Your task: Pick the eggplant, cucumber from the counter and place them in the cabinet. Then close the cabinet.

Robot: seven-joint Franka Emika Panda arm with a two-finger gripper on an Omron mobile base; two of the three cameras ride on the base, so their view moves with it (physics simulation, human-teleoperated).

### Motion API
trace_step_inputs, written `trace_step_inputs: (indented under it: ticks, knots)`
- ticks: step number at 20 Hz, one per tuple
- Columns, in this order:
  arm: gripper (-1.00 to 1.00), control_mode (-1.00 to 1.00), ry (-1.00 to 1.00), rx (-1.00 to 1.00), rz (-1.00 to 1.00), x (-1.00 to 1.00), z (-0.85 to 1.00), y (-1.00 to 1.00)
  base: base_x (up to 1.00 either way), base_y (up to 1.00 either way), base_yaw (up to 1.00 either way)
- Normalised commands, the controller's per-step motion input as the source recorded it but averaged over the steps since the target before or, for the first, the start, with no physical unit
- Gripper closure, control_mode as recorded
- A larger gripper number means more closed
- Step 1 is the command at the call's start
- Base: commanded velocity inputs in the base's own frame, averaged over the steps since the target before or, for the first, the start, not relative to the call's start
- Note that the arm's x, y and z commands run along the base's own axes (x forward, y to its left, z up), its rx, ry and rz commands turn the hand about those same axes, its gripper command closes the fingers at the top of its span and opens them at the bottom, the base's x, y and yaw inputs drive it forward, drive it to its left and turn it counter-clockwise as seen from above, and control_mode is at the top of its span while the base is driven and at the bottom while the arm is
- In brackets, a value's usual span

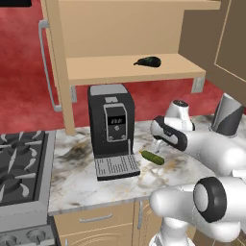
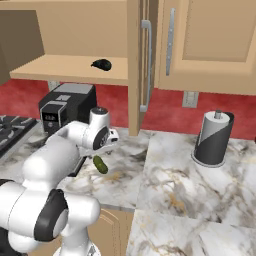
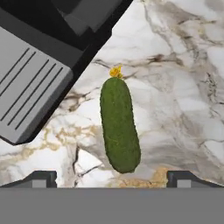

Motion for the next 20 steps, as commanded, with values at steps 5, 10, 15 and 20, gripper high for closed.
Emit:
trace_step_inputs:
  ticks: [5, 10, 15, 20]
  knots:
    - [-1.0, -1.0, 0.09, 0.01, 0.03, 0.43, -0.7, 0.0, 0.0, 0.0, 0.0]
    - [-1.0, -1.0, 0.1, 0.03, 0.03, 0.16, -0.69, 0.0, 0.0, 0.0, 0.0]
    - [-1.0, -1.0, 0.02, 0.0, 0.04, -0.01, -0.69, 0.02, 0.0, 0.0, 0.0]
    - [1.0, -1.0, 0.0, 0.0, 0.03, 0.0, -0.51, 0.03, 0.0, 0.0, 0.0]
